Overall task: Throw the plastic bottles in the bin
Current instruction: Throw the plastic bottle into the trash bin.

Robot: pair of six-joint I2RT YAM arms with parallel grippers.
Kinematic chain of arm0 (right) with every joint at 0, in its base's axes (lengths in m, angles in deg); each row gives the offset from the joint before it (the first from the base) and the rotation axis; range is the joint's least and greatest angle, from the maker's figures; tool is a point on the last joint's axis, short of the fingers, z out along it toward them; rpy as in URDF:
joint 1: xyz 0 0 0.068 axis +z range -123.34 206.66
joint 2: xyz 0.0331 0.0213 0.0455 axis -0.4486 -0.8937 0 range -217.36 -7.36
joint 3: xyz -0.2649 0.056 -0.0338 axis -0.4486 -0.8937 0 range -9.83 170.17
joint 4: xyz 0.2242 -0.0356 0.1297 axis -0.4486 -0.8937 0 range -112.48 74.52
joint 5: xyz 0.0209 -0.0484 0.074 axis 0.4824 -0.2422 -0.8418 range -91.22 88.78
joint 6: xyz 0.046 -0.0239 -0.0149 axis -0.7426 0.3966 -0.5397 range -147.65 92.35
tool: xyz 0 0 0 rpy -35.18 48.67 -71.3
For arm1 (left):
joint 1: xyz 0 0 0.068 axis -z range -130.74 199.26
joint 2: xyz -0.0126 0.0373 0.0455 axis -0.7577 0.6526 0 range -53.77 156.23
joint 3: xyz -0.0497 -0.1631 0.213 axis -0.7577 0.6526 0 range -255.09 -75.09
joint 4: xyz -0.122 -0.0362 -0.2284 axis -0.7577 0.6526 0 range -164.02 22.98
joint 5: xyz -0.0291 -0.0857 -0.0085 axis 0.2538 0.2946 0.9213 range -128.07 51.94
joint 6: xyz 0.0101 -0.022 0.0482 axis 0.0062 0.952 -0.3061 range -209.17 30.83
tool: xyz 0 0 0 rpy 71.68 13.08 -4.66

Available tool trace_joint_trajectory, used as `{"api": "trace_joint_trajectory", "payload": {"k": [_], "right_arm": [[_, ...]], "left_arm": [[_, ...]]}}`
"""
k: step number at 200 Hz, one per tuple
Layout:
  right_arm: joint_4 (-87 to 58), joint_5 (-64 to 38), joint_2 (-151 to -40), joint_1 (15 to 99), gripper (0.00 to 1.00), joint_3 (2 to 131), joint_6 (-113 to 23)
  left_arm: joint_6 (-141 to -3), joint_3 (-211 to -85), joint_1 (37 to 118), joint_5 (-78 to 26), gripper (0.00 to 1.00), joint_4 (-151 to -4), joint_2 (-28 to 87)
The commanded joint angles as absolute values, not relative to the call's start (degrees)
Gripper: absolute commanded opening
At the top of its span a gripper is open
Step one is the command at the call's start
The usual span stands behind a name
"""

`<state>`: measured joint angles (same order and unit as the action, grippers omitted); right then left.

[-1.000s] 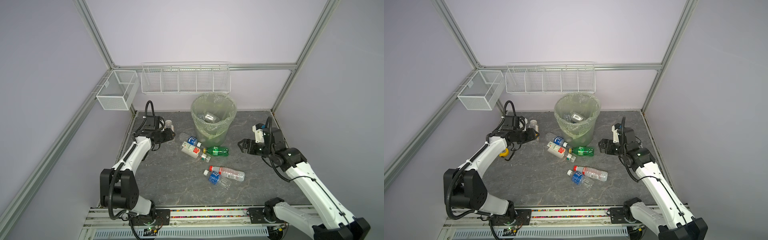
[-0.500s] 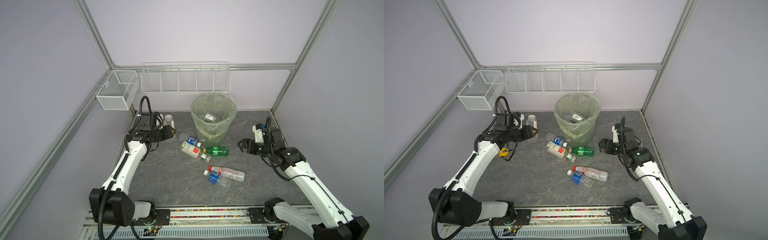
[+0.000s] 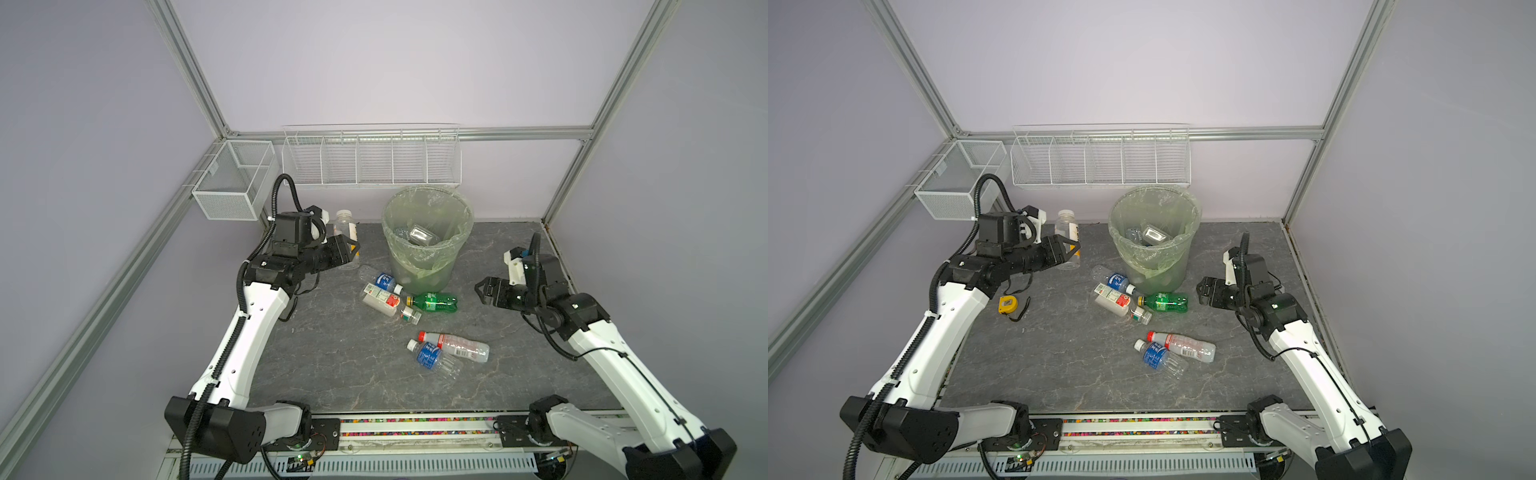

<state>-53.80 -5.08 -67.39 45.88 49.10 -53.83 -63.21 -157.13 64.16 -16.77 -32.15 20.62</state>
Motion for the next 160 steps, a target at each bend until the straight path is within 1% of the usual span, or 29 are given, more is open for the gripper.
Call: {"api": "trace_joint_trajectory", "payload": {"k": [1,56,104,160], "right_arm": [[-53.47,-4.75,-67.65,45.72,0.88,49.14,-54.38],[-53.51,-4.57,-67.82,45.68,0.88,49.04,-54.54],[-53.01,-5.09,-68.79,45.69,0.88,49.57,-55.25],[-53.58,-3.43,-67.83,45.64,0.88,48.95,-54.82]], "left_arm": [[-61.83,-159.26,65.27,-14.48,0.5,-33.05,18.39],[-60.25,-158.48,69.78,-13.88,0.5,-39.49,15.76],[-60.12,-162.79,72.19,-13.37,0.5,-39.74,18.26],[-59.81,-155.82,72.28,-14.72,0.5,-41.35,15.04]]}}
